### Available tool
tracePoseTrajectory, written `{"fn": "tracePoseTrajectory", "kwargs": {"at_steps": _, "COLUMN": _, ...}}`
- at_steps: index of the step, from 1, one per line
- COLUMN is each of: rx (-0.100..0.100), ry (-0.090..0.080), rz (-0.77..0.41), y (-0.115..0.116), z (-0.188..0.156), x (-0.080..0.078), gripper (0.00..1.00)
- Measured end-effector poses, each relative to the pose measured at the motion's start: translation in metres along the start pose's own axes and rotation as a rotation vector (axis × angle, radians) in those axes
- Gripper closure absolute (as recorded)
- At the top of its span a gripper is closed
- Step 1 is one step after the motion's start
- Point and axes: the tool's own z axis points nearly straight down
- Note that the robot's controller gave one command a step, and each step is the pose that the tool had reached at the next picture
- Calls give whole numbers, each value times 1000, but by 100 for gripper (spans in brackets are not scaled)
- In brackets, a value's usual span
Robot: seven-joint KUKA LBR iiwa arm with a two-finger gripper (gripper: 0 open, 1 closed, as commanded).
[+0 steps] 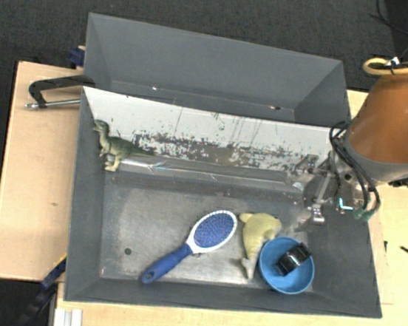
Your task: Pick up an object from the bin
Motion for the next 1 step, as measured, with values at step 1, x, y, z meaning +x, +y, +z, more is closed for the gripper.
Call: {"fn": "tracePoseTrajectory", "kwargs": {"at_steps": 1, "rx": 3, "ry": -5, "rz": -569, "y": 41, "z": 140, "x": -8, "gripper": 0}}
